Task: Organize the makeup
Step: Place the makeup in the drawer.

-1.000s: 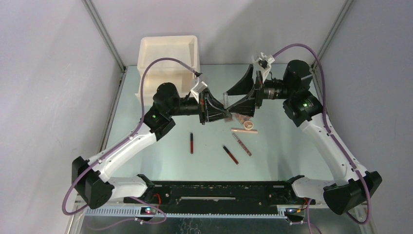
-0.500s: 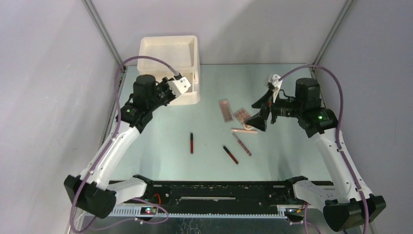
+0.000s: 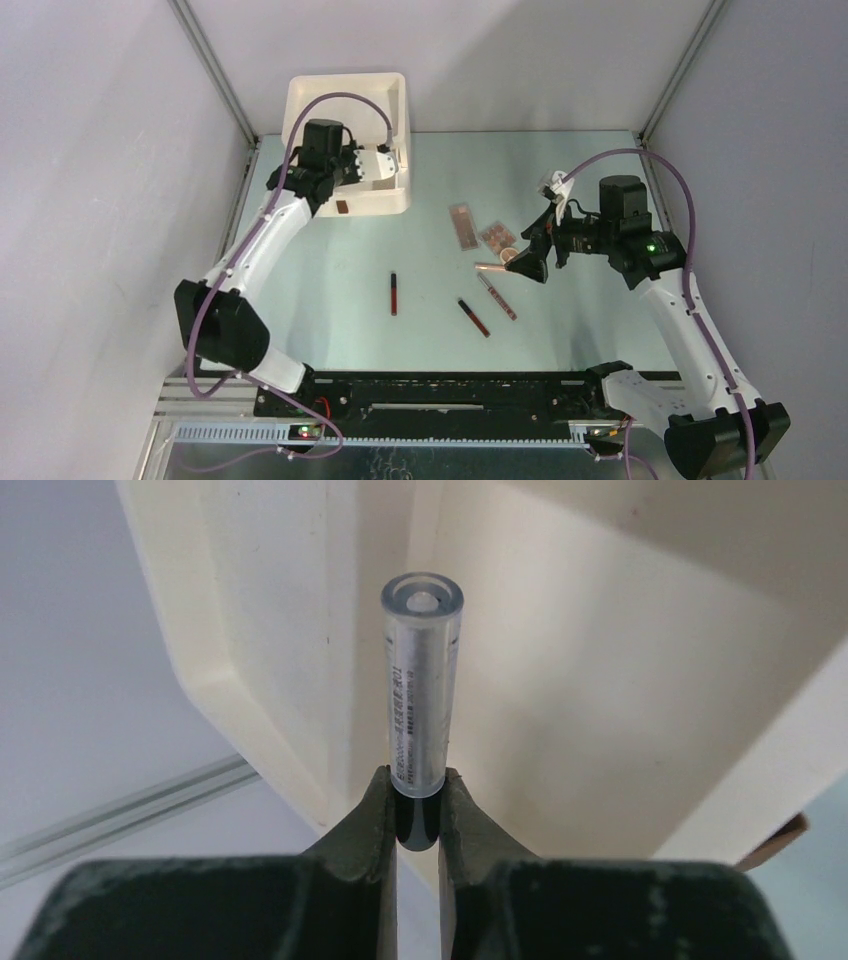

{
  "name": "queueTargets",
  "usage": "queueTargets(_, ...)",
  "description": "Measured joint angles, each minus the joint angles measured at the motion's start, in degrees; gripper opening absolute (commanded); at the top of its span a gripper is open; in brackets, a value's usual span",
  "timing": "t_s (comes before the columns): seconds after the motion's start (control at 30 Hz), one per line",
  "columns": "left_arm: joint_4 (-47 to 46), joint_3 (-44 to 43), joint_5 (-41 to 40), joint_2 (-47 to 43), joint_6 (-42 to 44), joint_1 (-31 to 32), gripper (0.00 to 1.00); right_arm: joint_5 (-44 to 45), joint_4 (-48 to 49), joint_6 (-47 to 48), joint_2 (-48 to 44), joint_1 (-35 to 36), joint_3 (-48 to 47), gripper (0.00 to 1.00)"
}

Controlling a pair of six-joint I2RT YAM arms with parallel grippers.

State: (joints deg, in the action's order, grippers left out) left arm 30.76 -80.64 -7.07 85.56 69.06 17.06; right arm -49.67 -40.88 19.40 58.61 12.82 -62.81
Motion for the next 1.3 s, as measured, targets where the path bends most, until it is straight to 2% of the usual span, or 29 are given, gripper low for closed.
queueTargets(0.2,6.6,-5.8,-2.1,4.3,5.4,-0.2,0.12,0.5,0.0,0.5,-0.1,0.0,0.9,1.00)
queueTargets(0.4,11.6,-6.7,-2.4,6.1,10.0,-0.2,0.15,0.8,0.0,1.1,0.0,-0.1,1.1,1.00)
queueTargets(0.8,16.7,-10.3,-3.4,11.5,13.9,-0.3,0.34,1.6,0.0,1.8,1.8,-0.1,1.7,1.00)
queueTargets(1.3,16.2,-12.2,-2.2,10.0,13.9,-2.4,0.71,5.8,0.0,2.5,6.0,0.1,1.7,1.00)
